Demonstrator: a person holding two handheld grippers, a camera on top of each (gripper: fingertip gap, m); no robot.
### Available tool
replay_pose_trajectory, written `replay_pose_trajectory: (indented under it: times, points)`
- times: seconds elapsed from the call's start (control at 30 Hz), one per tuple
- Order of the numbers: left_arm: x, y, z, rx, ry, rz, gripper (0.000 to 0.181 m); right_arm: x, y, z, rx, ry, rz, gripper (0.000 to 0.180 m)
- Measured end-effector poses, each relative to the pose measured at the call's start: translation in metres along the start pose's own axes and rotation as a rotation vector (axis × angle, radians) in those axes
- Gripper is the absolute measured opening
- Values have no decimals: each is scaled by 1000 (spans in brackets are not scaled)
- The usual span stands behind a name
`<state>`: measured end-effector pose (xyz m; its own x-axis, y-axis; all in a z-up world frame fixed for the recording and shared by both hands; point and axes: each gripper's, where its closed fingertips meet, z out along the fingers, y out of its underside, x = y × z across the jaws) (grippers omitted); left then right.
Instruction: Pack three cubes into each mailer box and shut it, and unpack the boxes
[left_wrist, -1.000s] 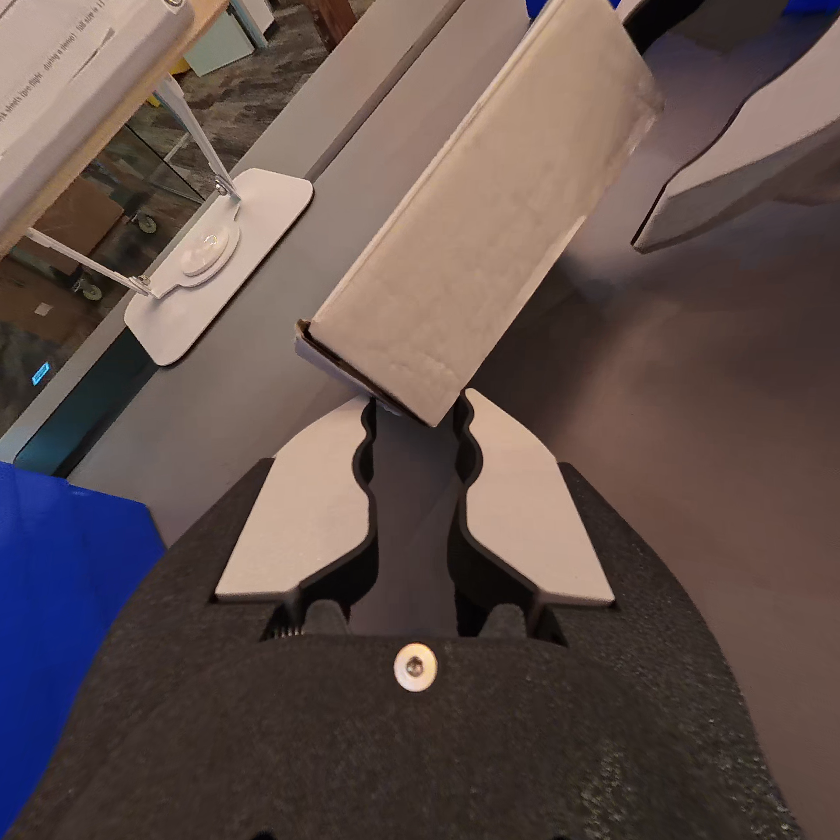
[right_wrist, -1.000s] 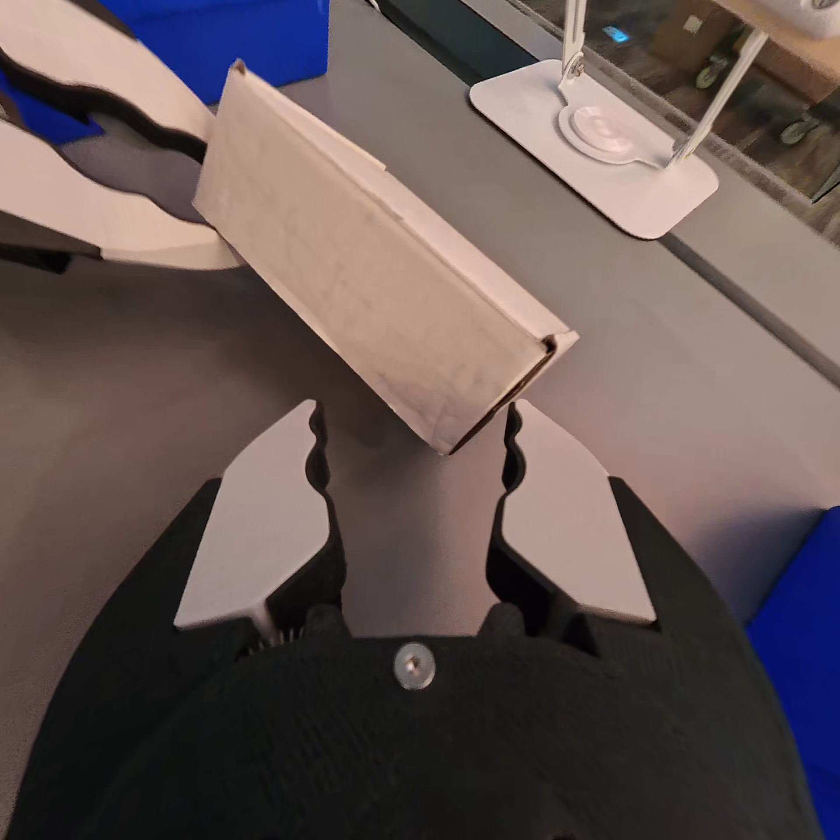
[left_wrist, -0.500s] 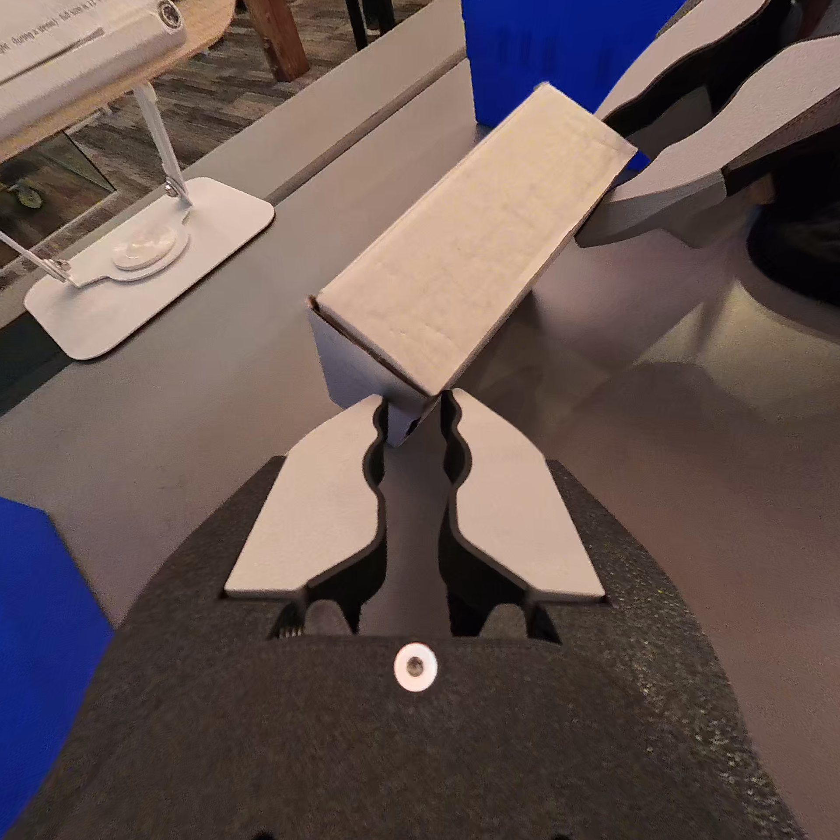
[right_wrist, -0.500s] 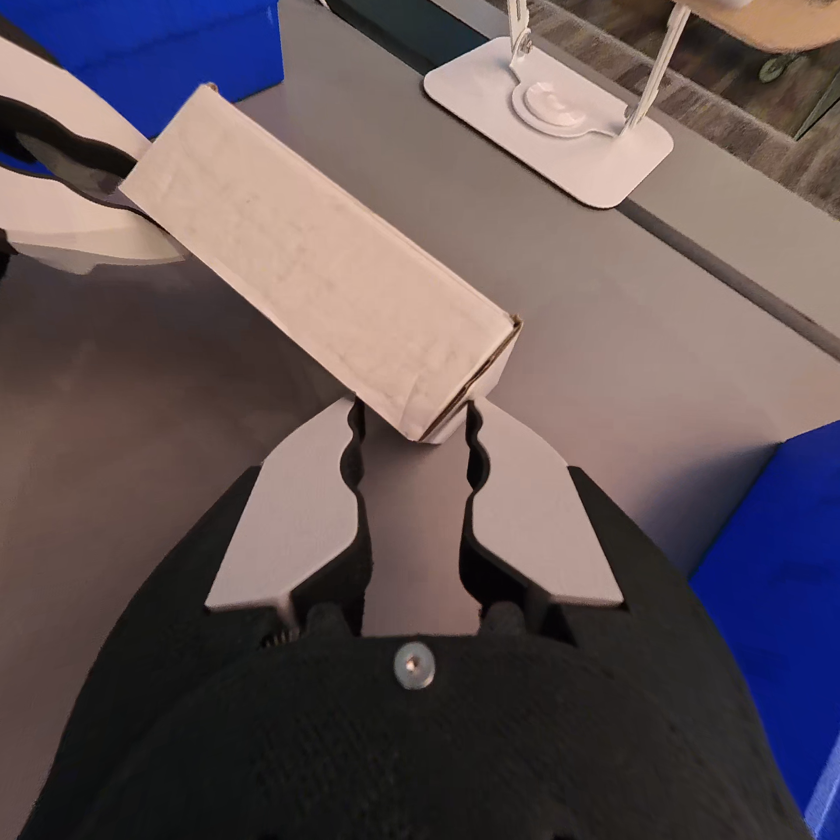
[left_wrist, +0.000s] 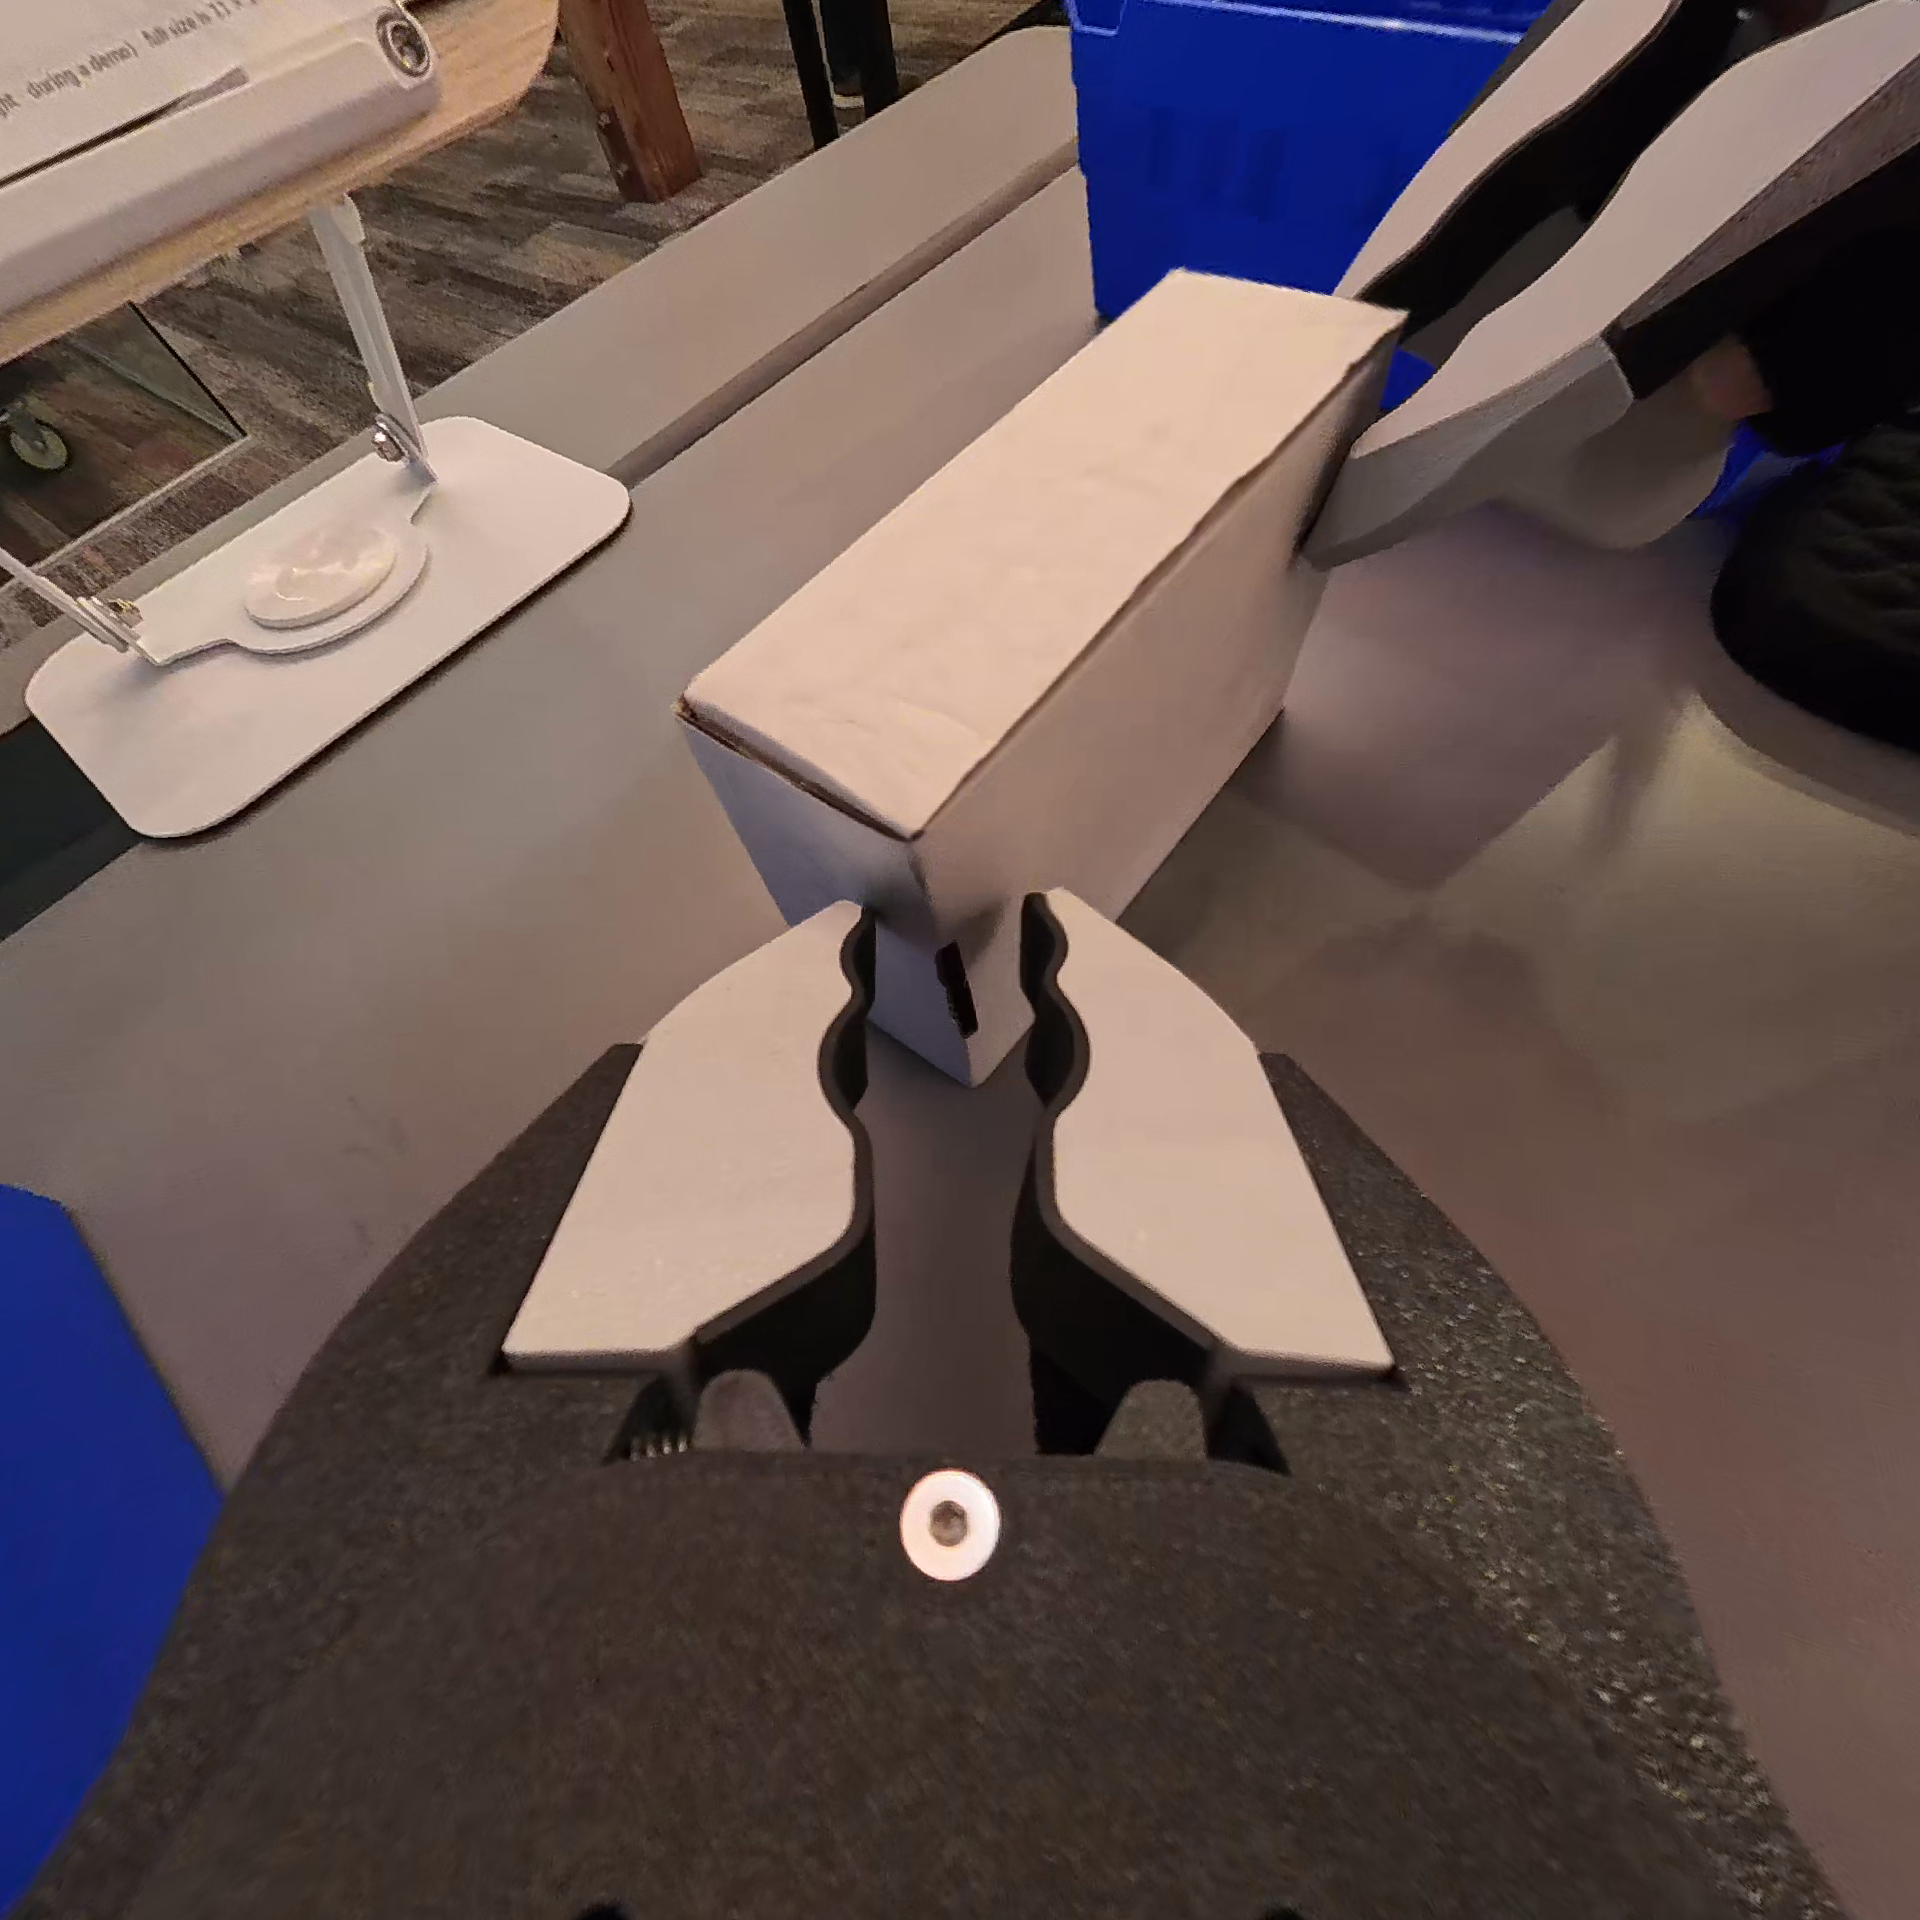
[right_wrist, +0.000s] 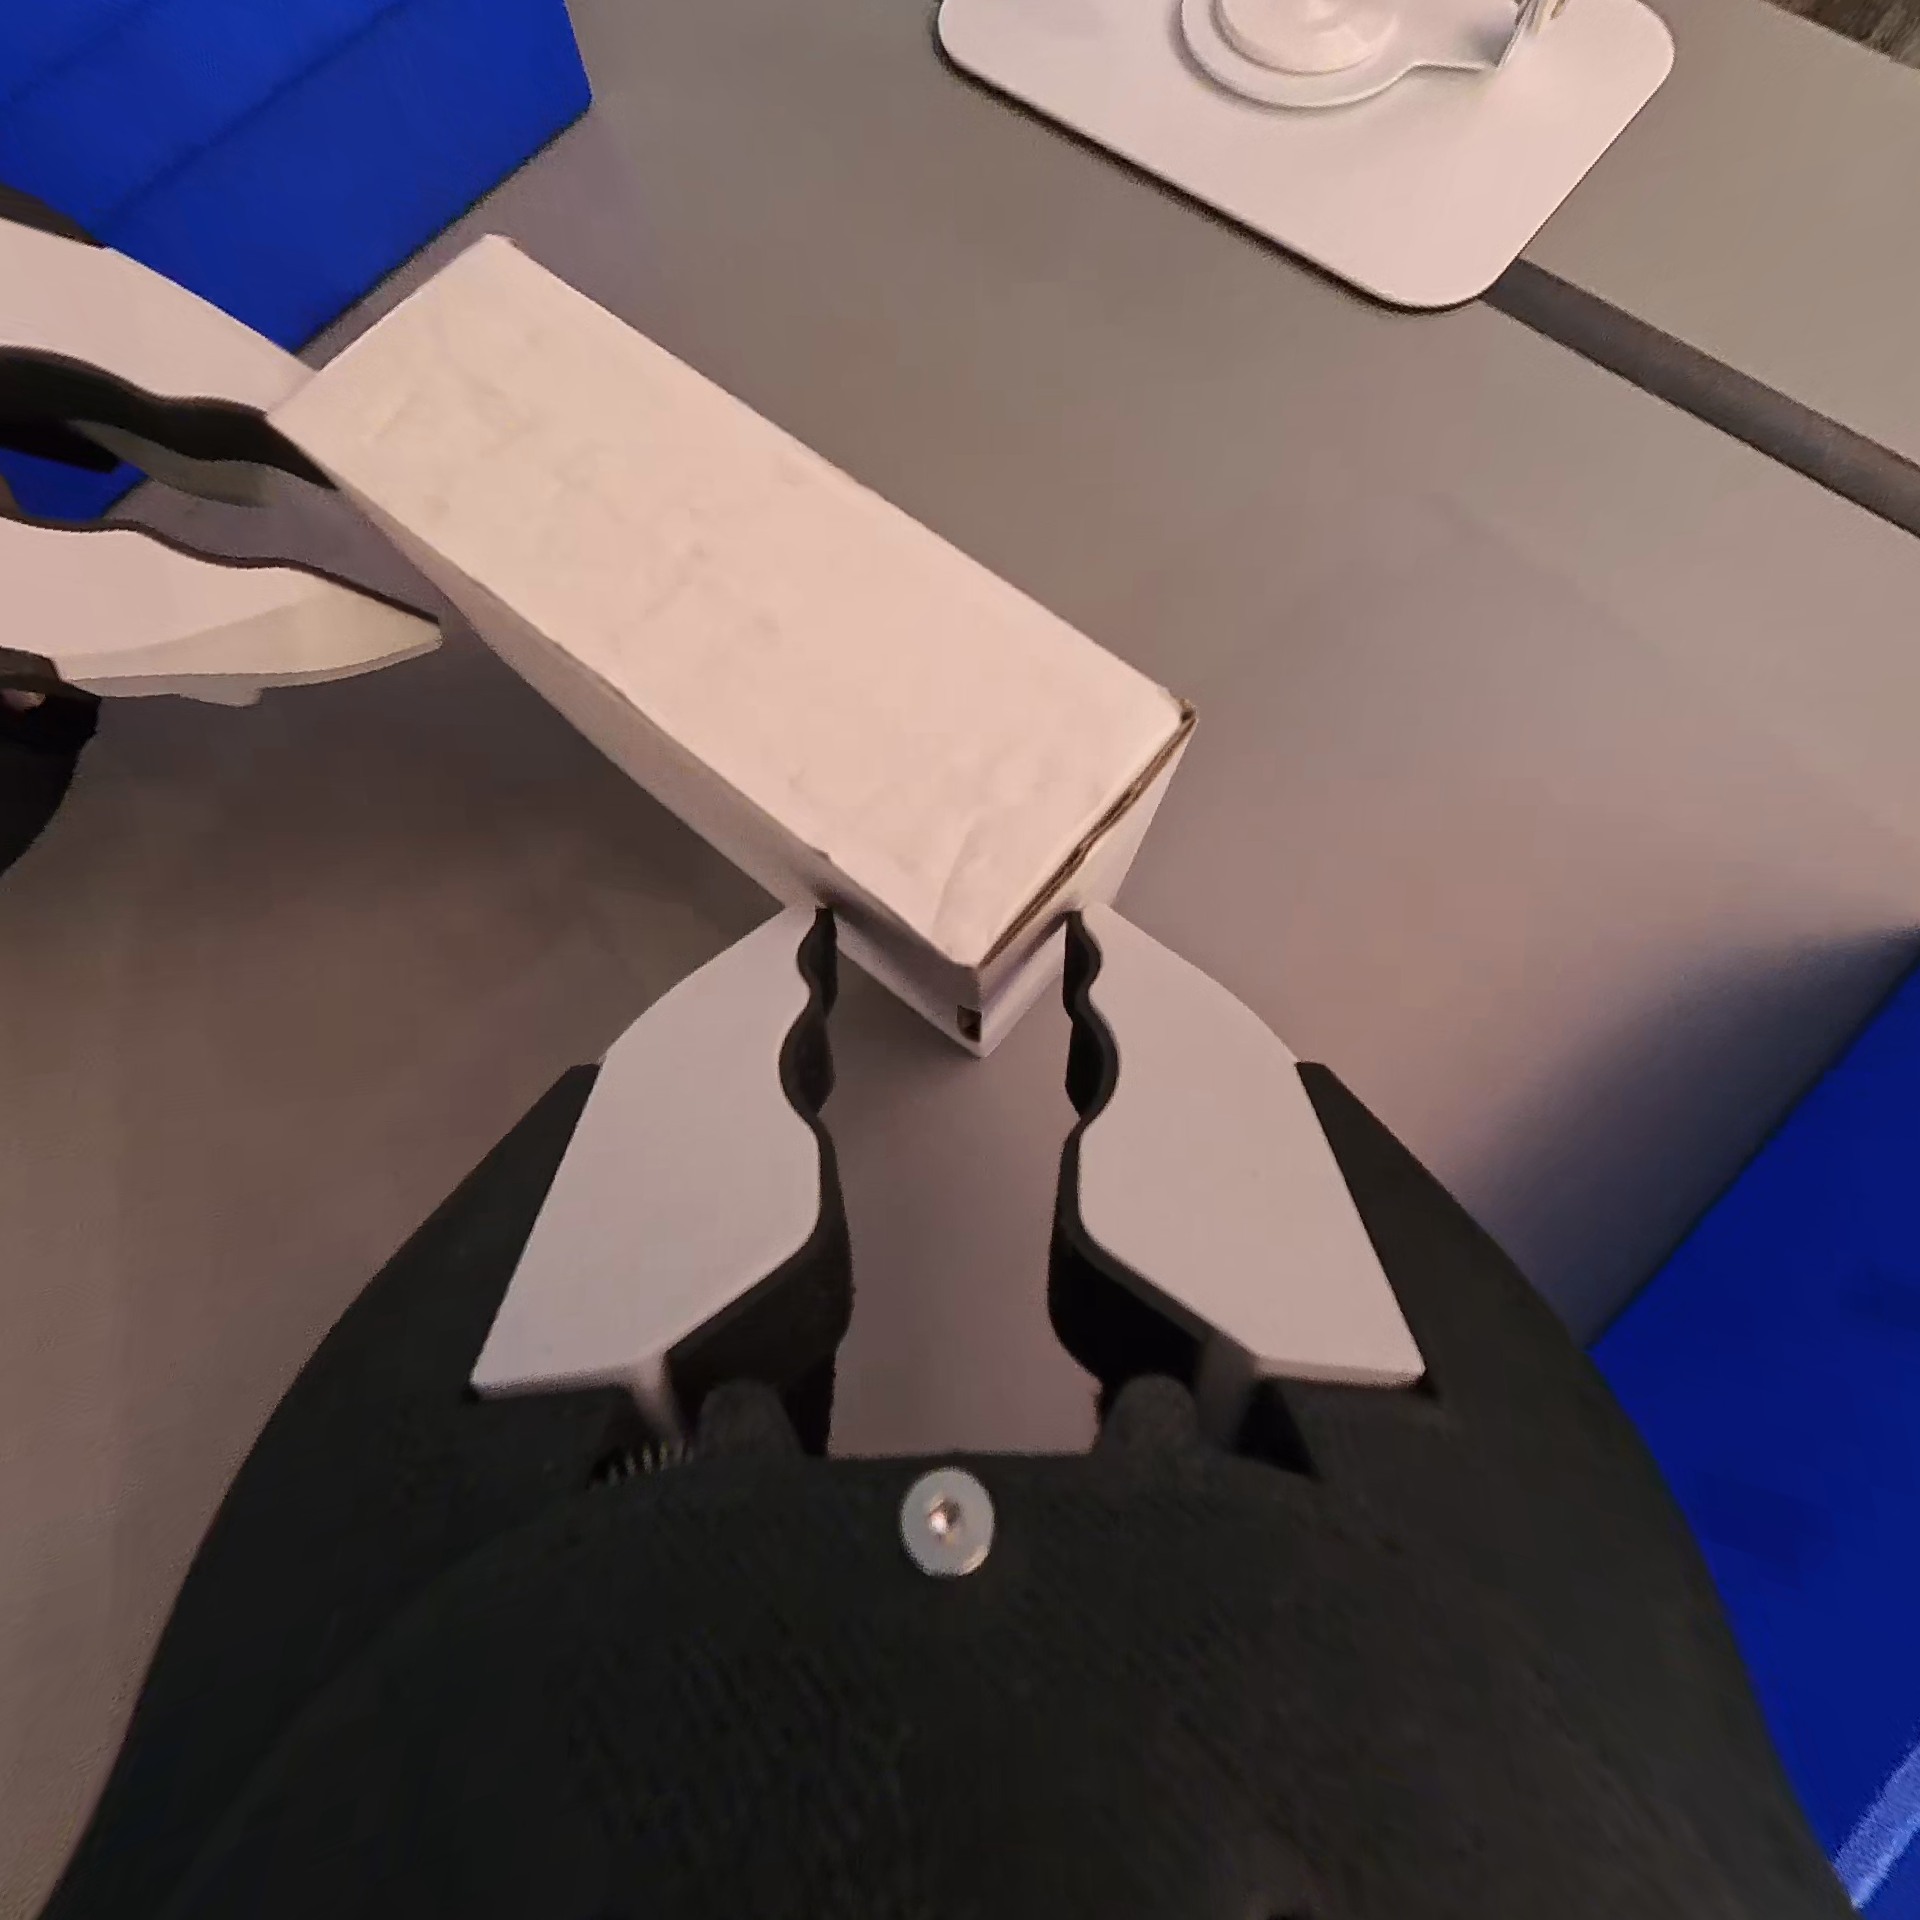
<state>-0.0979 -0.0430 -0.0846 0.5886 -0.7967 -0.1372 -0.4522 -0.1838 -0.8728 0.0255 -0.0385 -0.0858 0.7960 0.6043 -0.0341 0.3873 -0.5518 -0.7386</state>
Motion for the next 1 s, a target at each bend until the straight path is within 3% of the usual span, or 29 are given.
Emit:
replay_pose_trajectory:
  times: [0.03,0.1,0.23,0.27,0.37,0.5,0.7,0.87,1.0]
  points:
    - [0,0,1,11,9,-6,29,1,0,1,10,2,-9,43]
    - [0,-2,2,39,26,-38,35,2,-2,1,28,0,-18,42]
    - [-10,1,12,48,-1,-116,103,3,-3,3,46,-10,-13,42]
    - [-15,1,14,54,-21,-120,107,3,-4,3,50,-12,-15,42]
    - [-22,-5,21,119,-11,-147,112,4,-5,2,60,-15,-29,42]
    - [-6,-13,33,162,124,-167,114,8,-8,4,78,-15,-64,42]
    - [-15,-24,39,230,36,-28,113,10,-11,9,114,-53,-56,41]
    - [-8,-31,43,275,95,-32,105,14,-13,14,132,-21,-120,42]
    - [-7,-31,32,307,157,-86,79,18,-15,17,161,-19,-115,42]
